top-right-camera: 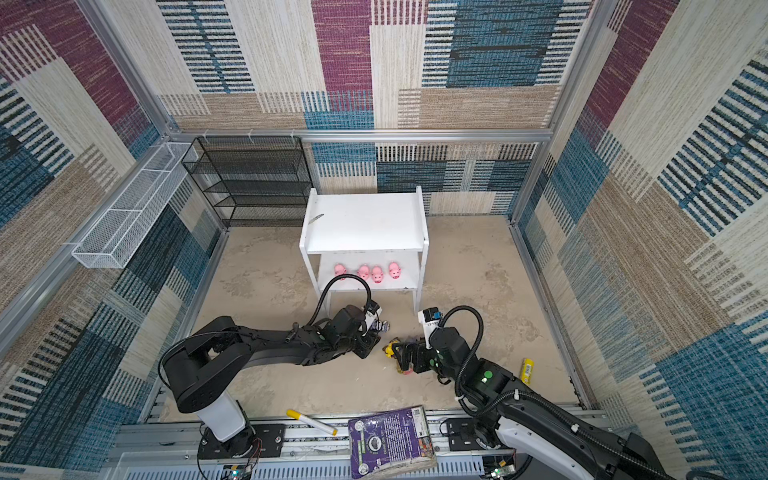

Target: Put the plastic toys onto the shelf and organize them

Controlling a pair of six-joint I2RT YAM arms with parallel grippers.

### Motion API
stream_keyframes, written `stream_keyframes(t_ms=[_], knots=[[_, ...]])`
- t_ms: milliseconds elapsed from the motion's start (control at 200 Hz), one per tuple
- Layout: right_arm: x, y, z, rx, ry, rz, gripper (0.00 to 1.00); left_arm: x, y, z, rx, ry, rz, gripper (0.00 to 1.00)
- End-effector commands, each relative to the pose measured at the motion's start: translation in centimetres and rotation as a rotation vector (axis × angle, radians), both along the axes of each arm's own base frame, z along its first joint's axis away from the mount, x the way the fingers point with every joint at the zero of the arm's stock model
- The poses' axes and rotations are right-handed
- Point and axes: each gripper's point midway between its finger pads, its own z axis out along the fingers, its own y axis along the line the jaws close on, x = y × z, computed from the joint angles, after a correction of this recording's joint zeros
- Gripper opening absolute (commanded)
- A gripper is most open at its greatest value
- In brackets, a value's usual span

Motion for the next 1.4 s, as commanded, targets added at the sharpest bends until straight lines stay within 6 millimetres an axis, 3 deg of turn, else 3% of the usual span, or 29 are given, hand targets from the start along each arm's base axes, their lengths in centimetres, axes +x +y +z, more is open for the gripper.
stream_keyframes(t_ms=[0,616,936,1007,1397], knots=[[0.3,0.3,0.8,0.022,-0.031,0.006,0.99,0.2,0.0,0.1,0.001,-0.008,0.008,0.39],[0.1,0.1,0.9,0.032,-0.033,0.0,0.99,0.4,0.6,0.0,0.018,-0.015,0.038,0.14],[0.0,0.1,1.0,0.037,-0.037,0.001,0.99,0.5,0.9,0.3,0.022,-0.028,0.042,0.09],[0.0,0.1,1.0,0.036,-0.038,0.002,0.99,0.5,1.0,0.6,0.023,-0.037,0.042,0.0],[0.1,0.2,0.7,0.032,-0.04,0.006,0.99,-1.0,1.7,3.1,-0.005,-0.053,-0.01,0.0]])
